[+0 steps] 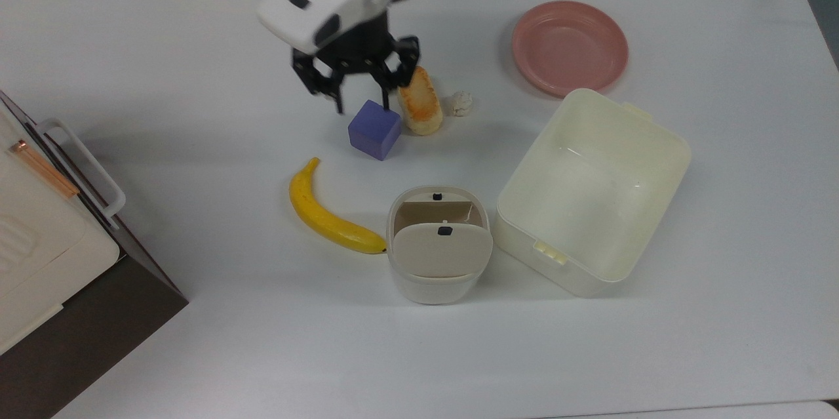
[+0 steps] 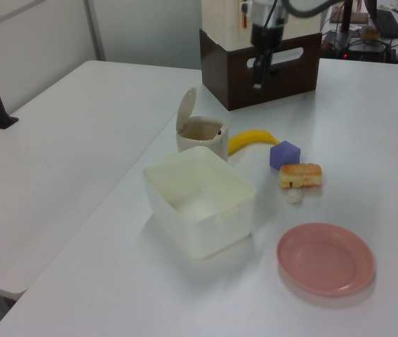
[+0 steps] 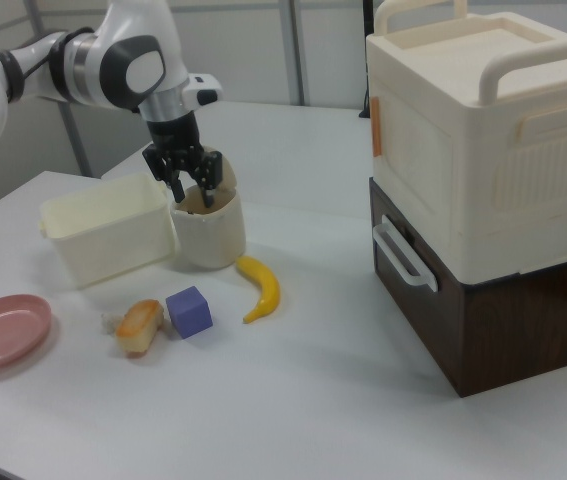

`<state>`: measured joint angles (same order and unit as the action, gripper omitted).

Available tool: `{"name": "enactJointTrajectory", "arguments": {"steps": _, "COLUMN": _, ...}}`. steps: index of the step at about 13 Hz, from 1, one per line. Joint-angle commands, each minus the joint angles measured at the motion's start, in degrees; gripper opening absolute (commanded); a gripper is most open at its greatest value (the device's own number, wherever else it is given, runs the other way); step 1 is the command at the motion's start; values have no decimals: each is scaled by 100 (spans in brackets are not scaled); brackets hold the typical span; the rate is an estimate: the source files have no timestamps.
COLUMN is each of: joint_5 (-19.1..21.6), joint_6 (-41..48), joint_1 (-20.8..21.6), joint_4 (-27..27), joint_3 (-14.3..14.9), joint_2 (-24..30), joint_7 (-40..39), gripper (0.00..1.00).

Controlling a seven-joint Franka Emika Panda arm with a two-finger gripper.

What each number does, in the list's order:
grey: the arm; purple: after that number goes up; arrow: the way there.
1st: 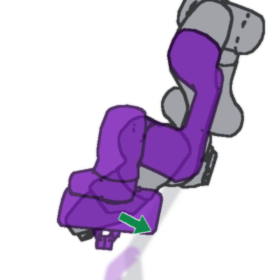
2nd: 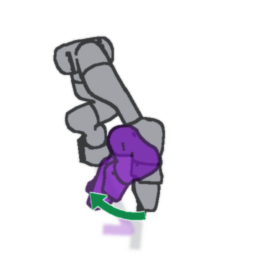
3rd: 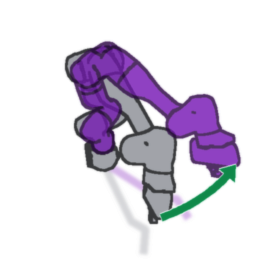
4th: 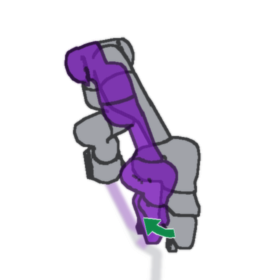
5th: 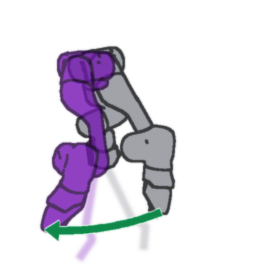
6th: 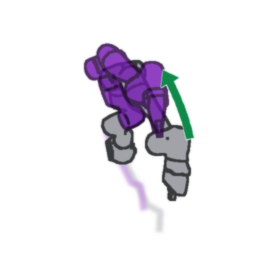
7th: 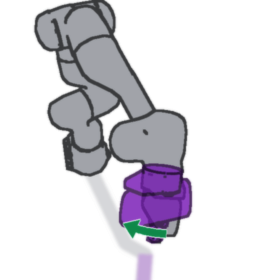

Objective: Open the trash can
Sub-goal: 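Lift the lid upward to swing the trash can open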

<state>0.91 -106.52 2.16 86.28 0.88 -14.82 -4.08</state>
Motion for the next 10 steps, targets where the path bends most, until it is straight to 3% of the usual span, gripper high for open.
{"name": "enactJointTrajectory", "arguments": {"steps": 1, "joint_5": -162, "joint_6": 219, "joint_1": -242, "joint_4": 170, "joint_3": 26, "joint_2": 208, "joint_7": -250, "gripper": 100}}
{"name": "enactJointTrajectory", "arguments": {"steps": 10, "joint_5": -135, "joint_6": 448, "joint_1": -427, "joint_4": 144, "joint_3": 35, "joint_2": 410, "joint_7": -14, "gripper": 100}}
